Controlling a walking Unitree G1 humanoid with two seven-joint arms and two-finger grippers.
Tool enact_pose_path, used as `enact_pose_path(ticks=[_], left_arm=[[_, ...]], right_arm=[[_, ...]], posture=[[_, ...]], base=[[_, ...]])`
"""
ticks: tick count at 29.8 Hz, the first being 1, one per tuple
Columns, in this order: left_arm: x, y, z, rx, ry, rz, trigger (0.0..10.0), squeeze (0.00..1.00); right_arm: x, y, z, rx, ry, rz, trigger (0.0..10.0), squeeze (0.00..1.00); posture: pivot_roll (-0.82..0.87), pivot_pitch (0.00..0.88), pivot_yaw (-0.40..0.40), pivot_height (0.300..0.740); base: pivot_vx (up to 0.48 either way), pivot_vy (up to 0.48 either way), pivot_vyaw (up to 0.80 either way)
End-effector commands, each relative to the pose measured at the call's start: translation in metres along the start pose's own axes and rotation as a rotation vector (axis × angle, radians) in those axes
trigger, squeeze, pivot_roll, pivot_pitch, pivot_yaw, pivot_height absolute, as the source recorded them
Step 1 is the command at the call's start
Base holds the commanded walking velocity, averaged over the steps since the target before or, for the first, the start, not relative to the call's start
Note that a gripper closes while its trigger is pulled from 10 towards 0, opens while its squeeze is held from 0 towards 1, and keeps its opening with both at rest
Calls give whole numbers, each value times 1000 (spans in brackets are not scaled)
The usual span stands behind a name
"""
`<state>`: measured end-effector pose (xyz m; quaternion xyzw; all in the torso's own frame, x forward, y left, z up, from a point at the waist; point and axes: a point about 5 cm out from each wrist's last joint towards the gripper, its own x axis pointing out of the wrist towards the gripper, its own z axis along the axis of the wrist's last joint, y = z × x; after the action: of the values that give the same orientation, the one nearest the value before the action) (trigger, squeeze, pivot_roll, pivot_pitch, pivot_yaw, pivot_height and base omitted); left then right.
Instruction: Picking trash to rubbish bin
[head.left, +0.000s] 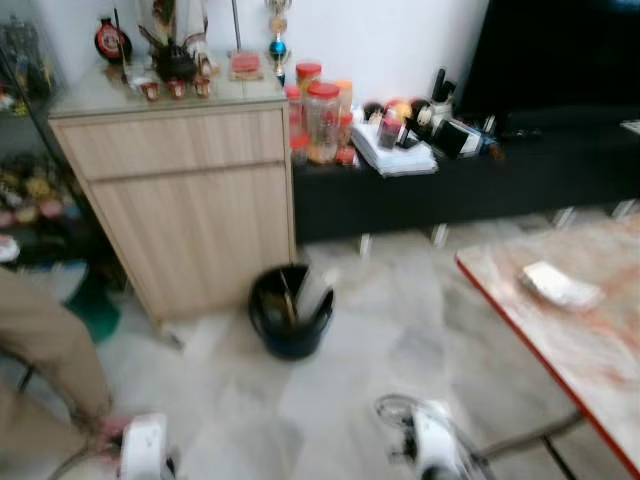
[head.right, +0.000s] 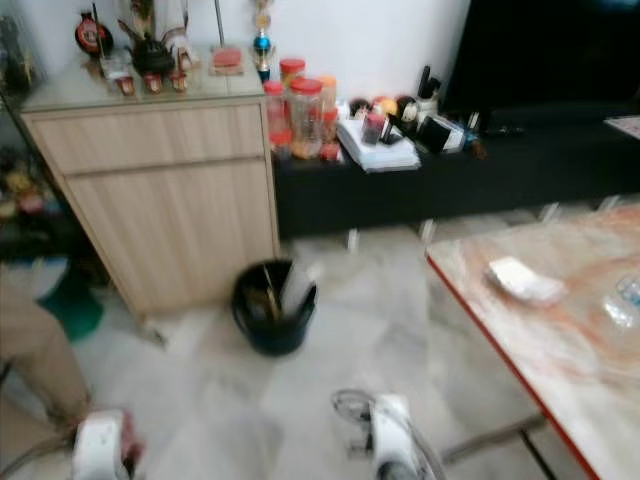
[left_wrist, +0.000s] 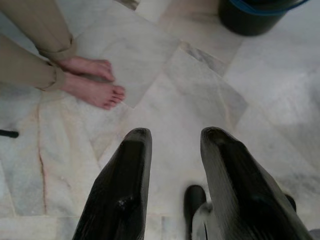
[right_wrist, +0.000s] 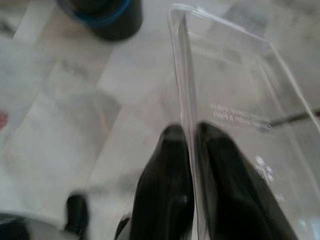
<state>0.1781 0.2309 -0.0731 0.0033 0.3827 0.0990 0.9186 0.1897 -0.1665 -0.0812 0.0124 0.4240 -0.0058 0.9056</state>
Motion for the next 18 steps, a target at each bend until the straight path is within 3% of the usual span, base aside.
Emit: enact_pose_path(ticks=[1,16,18], left_arm=[[-1,12,-1,6,6,30,10000,0],[-1,11,-1,3,6,31,10000,0],[-1,11,-1,2,6,32,10000,0]], right_arm=[[2,12,7,5,-21,29,10000,0],[2,13,7,-18,-19,37,10000,0],[2,14,7,-26,-19,43,10000,0]], posture=[[-63,6,-23,740],[-61,18,-27,740],[-61,18,-27,740]], base=[[431,0,0],[415,0,0],[435,0,800]])
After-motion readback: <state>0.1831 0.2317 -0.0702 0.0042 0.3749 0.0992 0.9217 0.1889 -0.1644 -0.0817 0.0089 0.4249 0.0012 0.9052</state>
